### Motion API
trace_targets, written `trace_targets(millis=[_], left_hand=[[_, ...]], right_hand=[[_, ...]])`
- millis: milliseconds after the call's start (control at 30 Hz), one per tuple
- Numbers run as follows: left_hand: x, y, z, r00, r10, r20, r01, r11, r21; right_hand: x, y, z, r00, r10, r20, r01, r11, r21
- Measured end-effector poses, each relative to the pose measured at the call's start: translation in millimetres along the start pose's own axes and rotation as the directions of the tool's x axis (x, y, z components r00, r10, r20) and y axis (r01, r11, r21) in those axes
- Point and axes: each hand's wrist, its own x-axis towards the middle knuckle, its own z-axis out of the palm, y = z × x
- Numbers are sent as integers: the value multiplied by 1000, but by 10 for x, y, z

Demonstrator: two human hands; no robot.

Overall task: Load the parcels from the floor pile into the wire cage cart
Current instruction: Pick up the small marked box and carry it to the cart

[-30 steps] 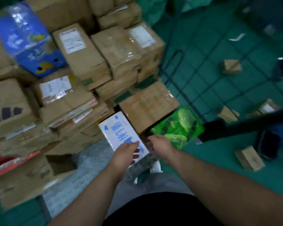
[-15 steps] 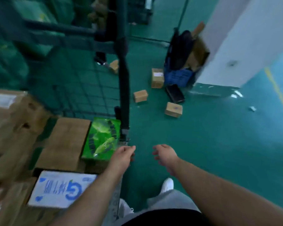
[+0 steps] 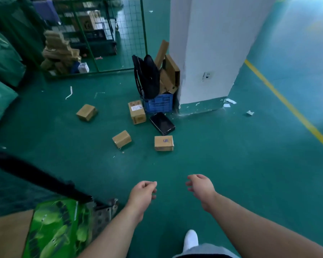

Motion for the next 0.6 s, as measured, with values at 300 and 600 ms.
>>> trace_targets(millis=[300,600], left_hand=[[476,731,422,993,-53,-103,49,998,-42],[1761,1393,-47,979,-126,-159,126,992,-8]], right_hand=[[937,-888,-317,997,27,72,-21,996,-86],[1771,-1678,191,990,50,129,-30,988,-154]])
